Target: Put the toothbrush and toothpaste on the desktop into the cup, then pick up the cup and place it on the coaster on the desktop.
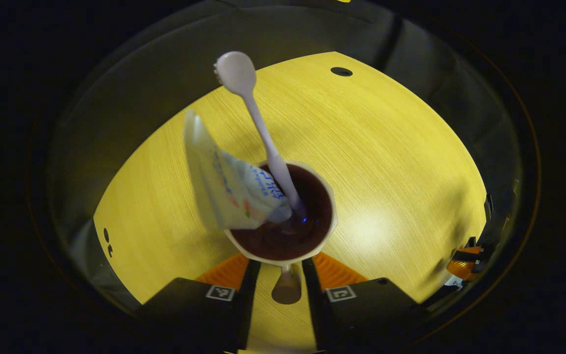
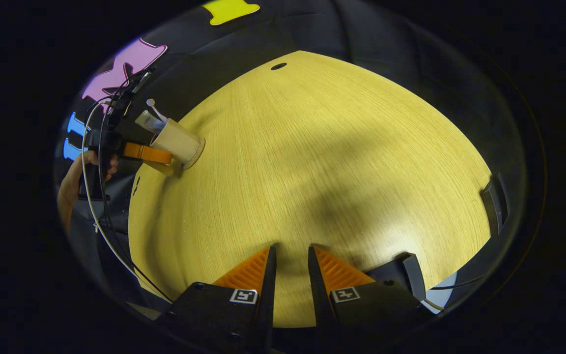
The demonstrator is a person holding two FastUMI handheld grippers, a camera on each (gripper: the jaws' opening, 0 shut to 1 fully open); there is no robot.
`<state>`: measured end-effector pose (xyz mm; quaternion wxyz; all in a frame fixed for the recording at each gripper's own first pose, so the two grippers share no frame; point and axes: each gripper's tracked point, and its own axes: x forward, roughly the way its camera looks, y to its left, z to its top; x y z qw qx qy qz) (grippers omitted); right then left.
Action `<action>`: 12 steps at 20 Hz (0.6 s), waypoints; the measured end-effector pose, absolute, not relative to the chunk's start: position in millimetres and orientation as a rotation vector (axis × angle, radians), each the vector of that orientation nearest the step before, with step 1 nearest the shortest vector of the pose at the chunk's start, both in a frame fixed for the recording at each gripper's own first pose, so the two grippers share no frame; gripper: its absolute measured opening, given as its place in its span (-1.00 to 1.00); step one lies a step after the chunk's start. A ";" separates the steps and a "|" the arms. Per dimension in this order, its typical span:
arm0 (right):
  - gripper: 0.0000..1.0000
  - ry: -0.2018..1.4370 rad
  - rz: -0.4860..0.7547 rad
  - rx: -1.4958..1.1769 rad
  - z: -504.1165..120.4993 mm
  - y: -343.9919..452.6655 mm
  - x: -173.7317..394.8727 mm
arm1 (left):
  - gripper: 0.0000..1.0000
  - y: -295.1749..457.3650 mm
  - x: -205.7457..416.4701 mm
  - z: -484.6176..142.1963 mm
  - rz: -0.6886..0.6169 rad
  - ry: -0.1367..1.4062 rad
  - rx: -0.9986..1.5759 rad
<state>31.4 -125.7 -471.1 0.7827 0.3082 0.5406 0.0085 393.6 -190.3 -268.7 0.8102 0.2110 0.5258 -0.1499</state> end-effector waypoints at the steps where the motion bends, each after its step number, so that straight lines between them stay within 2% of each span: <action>1: -0.21 1.166 0.022 0.665 -471.8 -124.2 32.3 | 0.17 -191.3 393.6 -267.7 -0.323 1.121 0.449; 2: -0.21 1.166 0.025 0.664 -472.0 -123.4 32.8 | 0.51 -191.2 392.2 -266.7 -0.324 1.119 0.445; 3: -0.21 1.164 0.030 0.663 -471.6 -122.0 33.6 | 0.57 -190.1 389.9 -264.6 -0.323 1.119 0.441; 6: -0.21 1.157 0.050 0.654 -471.6 -116.3 39.8 | 0.63 -185.1 381.1 -253.2 -0.319 1.107 0.407; 12: -0.21 1.149 0.108 0.628 -459.0 -97.1 38.9 | 0.64 -151.8 353.7 -227.9 -0.280 1.069 0.299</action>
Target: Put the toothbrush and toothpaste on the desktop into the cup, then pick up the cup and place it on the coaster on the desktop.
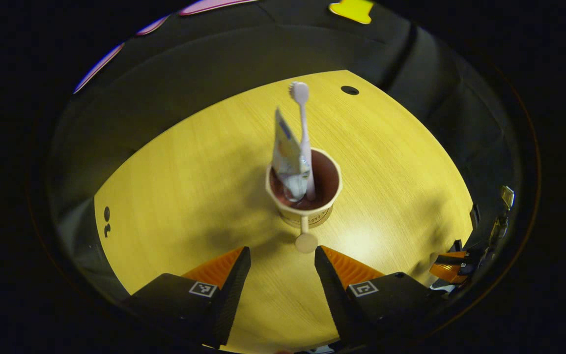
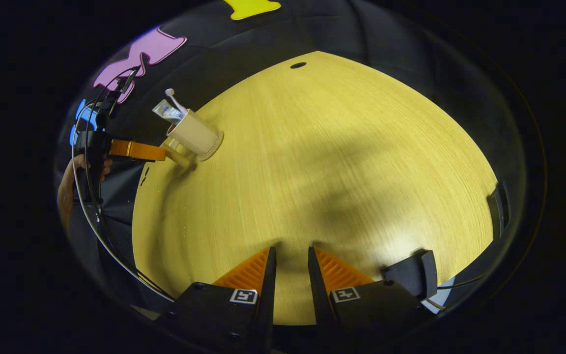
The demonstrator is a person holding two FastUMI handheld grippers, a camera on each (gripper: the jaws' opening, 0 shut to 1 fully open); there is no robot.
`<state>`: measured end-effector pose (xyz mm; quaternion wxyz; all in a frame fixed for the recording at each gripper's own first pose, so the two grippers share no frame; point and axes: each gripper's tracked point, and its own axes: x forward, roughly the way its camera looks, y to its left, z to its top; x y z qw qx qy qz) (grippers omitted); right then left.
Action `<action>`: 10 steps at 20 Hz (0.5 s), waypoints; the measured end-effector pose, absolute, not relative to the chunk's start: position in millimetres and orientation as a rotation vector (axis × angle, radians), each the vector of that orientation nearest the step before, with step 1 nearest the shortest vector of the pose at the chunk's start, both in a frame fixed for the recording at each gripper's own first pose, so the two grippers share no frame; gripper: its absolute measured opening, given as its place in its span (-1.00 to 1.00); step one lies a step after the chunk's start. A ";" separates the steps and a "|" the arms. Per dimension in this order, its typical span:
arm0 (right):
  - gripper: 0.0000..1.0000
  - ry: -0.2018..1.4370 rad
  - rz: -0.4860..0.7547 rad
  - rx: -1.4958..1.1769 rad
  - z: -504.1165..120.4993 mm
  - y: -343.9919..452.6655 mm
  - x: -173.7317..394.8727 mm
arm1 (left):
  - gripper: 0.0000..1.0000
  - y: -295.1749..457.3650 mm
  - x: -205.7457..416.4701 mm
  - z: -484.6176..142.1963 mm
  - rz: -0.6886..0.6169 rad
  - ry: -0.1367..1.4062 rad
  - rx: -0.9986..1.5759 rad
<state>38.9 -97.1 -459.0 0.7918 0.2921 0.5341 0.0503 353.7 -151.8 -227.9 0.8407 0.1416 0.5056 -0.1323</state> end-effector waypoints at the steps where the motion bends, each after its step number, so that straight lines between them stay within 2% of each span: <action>1: -0.21 1.148 0.115 0.625 -457.8 -93.9 39.8 | 0.64 -144.4 348.8 -223.6 -0.268 1.061 0.283; 10: -0.21 1.149 0.163 0.596 -443.2 -66.8 36.9 | 0.63 -64.3 296.3 -199.2 -0.192 0.963 0.134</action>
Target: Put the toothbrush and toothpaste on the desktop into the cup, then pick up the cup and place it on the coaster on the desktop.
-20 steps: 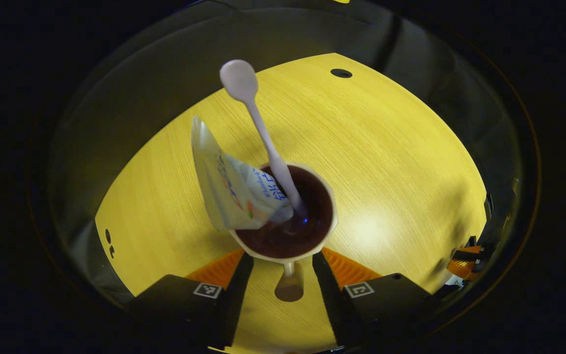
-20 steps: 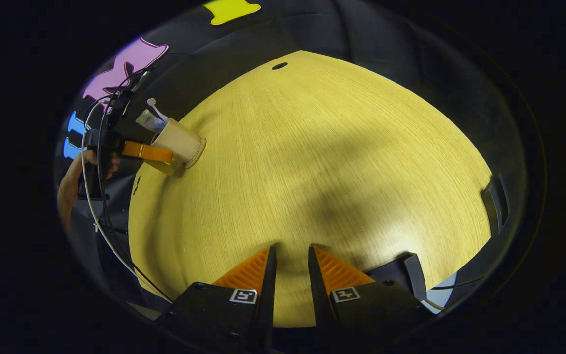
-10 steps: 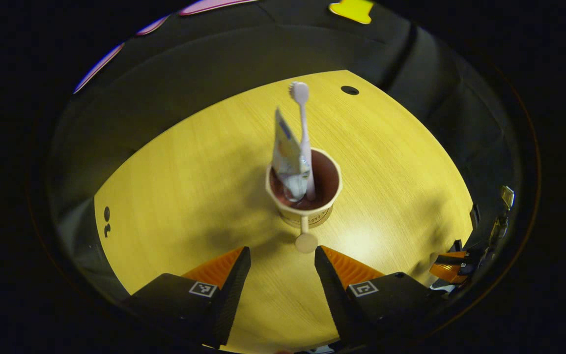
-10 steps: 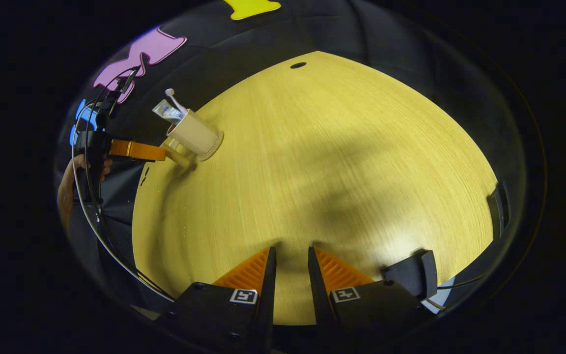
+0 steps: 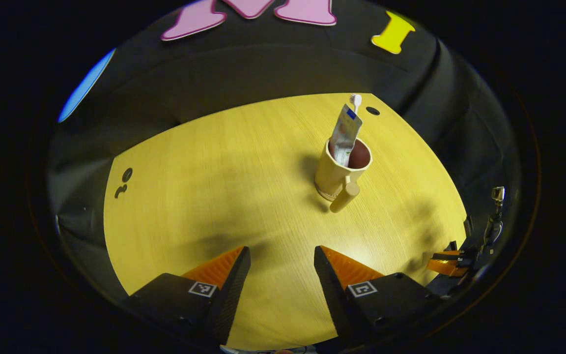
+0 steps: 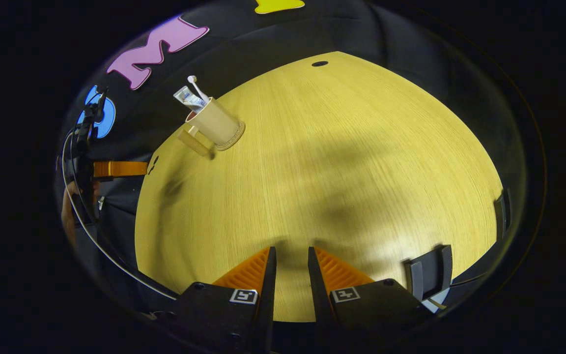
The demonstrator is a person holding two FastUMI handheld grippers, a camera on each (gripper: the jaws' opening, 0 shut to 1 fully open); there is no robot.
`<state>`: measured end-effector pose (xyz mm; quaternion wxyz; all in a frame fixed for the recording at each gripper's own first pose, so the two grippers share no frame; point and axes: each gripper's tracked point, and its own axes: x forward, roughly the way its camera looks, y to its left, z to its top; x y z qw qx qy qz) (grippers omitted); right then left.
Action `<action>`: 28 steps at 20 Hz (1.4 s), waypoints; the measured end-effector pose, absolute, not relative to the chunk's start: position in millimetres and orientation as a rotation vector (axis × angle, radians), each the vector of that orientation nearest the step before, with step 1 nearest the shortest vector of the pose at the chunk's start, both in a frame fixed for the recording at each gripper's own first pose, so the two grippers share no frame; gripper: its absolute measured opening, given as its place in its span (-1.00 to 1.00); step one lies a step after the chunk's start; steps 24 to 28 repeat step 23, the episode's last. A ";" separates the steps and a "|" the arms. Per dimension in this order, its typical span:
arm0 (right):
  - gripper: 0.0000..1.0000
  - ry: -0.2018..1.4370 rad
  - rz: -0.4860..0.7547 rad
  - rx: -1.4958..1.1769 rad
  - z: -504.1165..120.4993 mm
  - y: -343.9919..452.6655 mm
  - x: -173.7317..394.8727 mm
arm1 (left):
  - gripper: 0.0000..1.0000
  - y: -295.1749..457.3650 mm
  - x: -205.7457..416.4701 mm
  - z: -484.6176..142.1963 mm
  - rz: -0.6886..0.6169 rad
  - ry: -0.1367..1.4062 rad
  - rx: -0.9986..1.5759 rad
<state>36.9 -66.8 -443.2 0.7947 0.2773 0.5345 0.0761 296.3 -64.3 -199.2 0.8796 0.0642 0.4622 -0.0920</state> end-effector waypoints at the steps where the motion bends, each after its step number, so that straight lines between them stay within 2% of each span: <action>1: -0.21 1.149 0.168 0.594 -441.0 -63.2 36.9 | 0.63 -57.4 289.9 -198.5 -0.185 0.946 0.122; 10: -0.21 1.139 0.198 0.579 -421.6 -37.0 39.8 | 0.63 -31.2 236.8 -181.2 -0.142 0.738 0.019; 18: -0.21 1.152 0.200 0.575 -413.7 -19.3 30.0 | 0.63 -19.5 196.8 -184.3 -0.109 0.675 -0.039; 23: -0.21 1.153 0.200 0.569 -409.4 -13.3 29.5 | 0.64 -13.0 169.7 -203.7 -0.109 0.696 -0.041; 28: -0.21 1.153 0.200 0.569 -409.4 -13.3 29.5 | 0.64 -13.0 169.7 -203.7 -0.109 0.696 -0.041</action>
